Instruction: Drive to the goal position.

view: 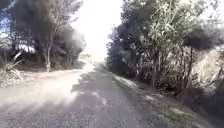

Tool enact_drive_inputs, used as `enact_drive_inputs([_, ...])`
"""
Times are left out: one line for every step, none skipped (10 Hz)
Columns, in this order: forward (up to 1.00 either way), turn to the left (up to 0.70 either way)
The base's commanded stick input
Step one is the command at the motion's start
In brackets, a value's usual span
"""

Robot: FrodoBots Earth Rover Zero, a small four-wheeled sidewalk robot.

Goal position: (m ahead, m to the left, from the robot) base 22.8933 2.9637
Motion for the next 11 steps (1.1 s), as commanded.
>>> enact_drive_inputs([0.7, 0.27])
enact_drive_inputs([0.7, 0.27])
enact_drive_inputs([0.7, 0.27])
enact_drive_inputs([0.7, 0.27])
enact_drive_inputs([0.7, 0.27])
enact_drive_inputs([0.7, 0.27])
enact_drive_inputs([0.7, 0.27])
enact_drive_inputs([0.7, 0.27])
enact_drive_inputs([0.7, 0.27])
enact_drive_inputs([0.7, 0.27])
enact_drive_inputs([0.7, 0.0])
